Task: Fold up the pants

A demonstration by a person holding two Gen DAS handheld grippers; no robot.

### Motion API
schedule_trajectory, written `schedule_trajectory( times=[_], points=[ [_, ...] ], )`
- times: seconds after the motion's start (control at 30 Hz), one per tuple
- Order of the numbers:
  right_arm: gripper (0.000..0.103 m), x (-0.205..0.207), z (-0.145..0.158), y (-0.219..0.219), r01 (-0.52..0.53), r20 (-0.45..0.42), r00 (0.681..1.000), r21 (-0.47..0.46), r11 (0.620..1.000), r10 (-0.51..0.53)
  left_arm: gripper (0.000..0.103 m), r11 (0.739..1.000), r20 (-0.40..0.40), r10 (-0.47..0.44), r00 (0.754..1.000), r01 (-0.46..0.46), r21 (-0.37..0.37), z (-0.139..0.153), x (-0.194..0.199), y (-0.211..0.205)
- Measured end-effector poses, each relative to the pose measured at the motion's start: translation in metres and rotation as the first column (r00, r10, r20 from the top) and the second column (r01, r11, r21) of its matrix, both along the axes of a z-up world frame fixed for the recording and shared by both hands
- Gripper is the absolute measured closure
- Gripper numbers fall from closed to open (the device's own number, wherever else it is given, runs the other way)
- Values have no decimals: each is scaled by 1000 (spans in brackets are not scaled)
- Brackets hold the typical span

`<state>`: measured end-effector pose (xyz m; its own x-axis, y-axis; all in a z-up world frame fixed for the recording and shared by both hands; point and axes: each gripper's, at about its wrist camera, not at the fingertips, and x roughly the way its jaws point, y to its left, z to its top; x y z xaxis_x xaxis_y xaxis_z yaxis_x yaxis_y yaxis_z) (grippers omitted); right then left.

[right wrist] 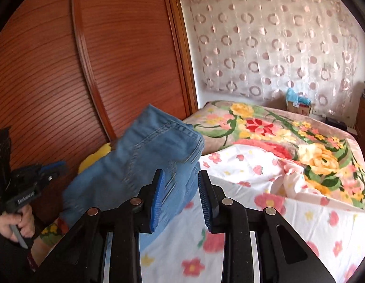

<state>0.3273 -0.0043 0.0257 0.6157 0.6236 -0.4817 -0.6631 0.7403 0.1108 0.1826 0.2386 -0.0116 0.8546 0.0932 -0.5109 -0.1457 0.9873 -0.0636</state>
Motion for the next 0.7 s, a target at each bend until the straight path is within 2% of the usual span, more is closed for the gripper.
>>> schedule_trajectory(
  times=[0.17, 0.5, 0.53, 0.57, 0.63, 0.7],
  points=[
    [73, -40, -2, -30, 20, 25, 999, 11, 1000, -20, 58, 999, 48, -39, 998, 38, 29, 17, -18, -28],
    [73, -102, 9, -85, 102, 56, 993, 28, 994, -103, 52, 990, 75, -136, 988, 133, 42, 30, -36, -84],
    [73, -111, 10, -90, 107, 60, 992, 30, 994, -109, 47, 989, 76, -147, 986, 144, 44, 31, -37, -90],
    [73, -117, 11, -94, 117, 62, 991, 31, 993, -119, 35, 987, 79, -154, 985, 151, 47, 32, -38, -95],
    [73, -126, 13, -102, 137, 70, 988, 35, 990, -140, 20, 984, 96, -175, 980, 171, 47, 34, -42, -107],
    [73, -137, 13, -109, 156, 79, 984, 39, 987, -159, 16, 980, 96, -200, 975, 196, 42, 36, -45, -117]
  ],
)
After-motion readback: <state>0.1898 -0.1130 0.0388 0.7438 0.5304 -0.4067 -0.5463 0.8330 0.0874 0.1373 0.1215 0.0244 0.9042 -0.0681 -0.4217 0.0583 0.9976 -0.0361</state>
